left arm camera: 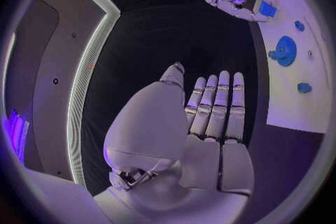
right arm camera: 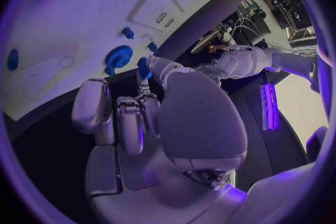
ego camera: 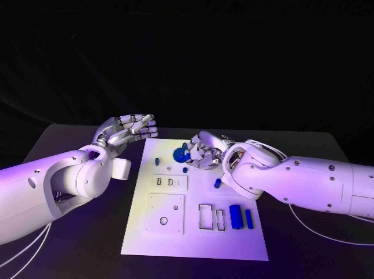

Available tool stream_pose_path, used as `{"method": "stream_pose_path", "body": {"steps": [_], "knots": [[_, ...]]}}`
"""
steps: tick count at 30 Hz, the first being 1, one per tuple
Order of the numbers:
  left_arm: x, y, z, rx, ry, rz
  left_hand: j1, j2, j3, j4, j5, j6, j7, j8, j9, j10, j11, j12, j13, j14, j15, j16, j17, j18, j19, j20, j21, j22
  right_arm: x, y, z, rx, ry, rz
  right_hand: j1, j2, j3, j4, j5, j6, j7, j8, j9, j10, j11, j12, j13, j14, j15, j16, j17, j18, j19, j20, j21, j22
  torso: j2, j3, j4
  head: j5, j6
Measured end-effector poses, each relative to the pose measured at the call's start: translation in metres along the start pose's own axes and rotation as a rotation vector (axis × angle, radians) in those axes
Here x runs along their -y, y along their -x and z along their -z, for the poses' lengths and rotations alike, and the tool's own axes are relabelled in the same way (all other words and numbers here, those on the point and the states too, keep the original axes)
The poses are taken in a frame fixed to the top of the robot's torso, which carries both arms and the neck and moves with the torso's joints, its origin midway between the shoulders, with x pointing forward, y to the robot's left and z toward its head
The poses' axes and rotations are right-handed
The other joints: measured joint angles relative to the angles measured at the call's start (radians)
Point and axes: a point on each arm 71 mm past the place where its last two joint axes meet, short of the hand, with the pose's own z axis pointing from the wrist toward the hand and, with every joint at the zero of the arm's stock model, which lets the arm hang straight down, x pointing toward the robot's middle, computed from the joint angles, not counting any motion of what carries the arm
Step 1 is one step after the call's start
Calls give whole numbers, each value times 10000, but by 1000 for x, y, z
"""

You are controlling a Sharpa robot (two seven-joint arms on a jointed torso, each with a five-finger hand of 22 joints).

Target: Assemble the parts on the task board

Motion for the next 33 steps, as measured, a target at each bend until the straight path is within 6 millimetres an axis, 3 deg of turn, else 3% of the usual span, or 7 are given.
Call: {"method": "stream_pose_path", "body": {"steps": [16, 33], "knots": [[0, -2, 0, -31, 6, 12, 0, 0, 0, 0, 0, 0, 0, 0, 3, 0, 0, 0, 0, 0, 0, 0, 10, 0, 0, 0, 0, -10, -23, -45, -5, -645, 261, 718, -52, -53, 40, -43, -21, 35, 34, 1, 0, 0, 0, -42, -1, 0, 1, 0, -1, 0, -1, 0, -44, -47, 22, 30, -20, 244, -87], [0, -2, -1, -42, 13, 18, 0, 0, 0, 0, 0, 0, 0, 0, 7, 0, 0, 0, 0, 0, 0, 0, 8, 0, 0, 0, 0, -10, -24, -59, -4, -808, 259, 1010, -117, -120, 37, -44, 8, 34, 34, 19, 1, 0, 0, -42, 6, -1, 1, 0, -1, 0, -1, 1, -43, -47, 10, 35, -26, 292, -142]]}}
